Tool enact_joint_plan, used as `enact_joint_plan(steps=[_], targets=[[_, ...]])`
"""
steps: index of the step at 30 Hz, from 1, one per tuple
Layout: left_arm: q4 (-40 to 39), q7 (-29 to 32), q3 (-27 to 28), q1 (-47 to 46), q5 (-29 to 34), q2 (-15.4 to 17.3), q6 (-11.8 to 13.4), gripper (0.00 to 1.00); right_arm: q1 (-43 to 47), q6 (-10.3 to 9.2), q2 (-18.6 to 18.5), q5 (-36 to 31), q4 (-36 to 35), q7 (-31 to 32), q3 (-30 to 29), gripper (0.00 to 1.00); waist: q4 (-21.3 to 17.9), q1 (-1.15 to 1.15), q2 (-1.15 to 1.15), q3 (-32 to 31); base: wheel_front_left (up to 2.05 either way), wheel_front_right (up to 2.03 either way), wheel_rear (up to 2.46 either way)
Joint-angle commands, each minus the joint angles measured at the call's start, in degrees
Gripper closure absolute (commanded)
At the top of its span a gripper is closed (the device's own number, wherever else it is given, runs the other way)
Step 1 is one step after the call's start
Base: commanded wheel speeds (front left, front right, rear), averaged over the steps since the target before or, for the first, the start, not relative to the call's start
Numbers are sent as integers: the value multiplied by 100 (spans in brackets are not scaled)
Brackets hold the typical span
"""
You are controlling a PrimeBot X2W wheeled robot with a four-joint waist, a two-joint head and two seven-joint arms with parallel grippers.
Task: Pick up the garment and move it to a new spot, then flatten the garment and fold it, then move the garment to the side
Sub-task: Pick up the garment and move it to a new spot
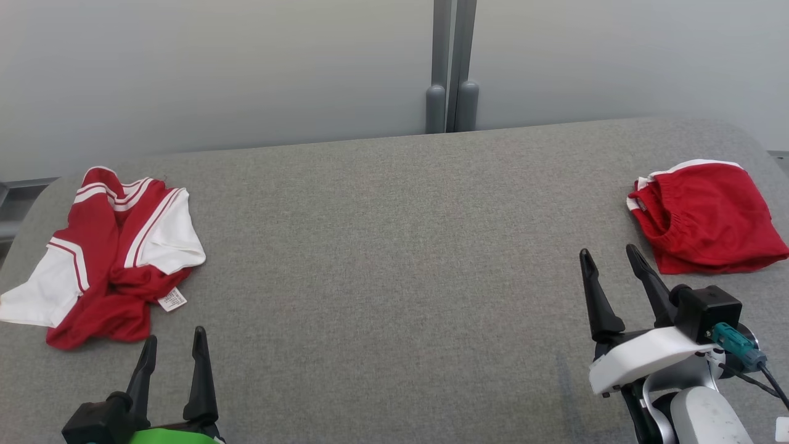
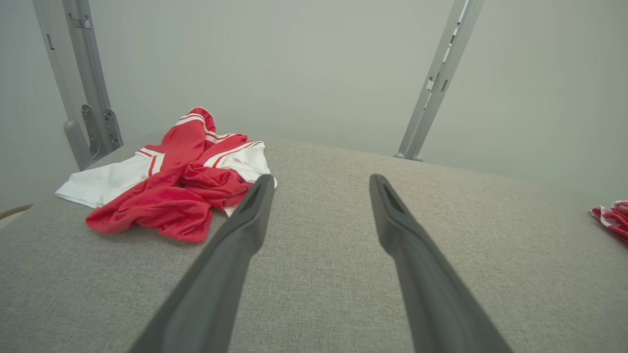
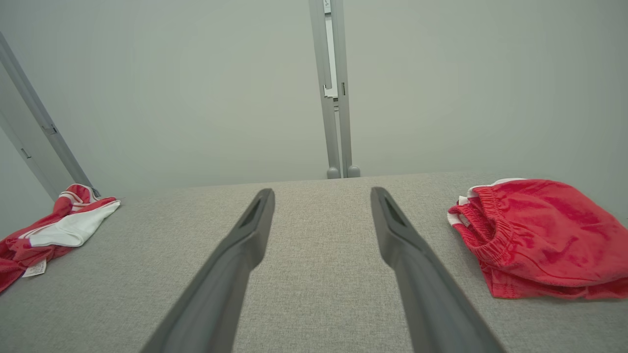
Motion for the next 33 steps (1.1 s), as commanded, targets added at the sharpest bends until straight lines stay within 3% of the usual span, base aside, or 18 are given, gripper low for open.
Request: enact_joint_plan(steps=[1,15,20,33], targets=[[-3,-29,39,-71,32,13,-24,0,50,-3,-5,37,-10,0,-8,0,0,0,0,2,0,0,0],[34,-28,113,-123,138,-70,-85,0,74,-3,-4,20,-5,0,-82,0,203,0,0,9,0,0,0],[56,-23,121,-141,186,-107,-60,0,101,-3,-3,5,-48,22,-74,0,714,0,0,13,0,0,0],[-61,56,190,112,158,-25,92,0,146,-3,-7,262,61,-97,62,0,2597,0,0,33,0,0,0]])
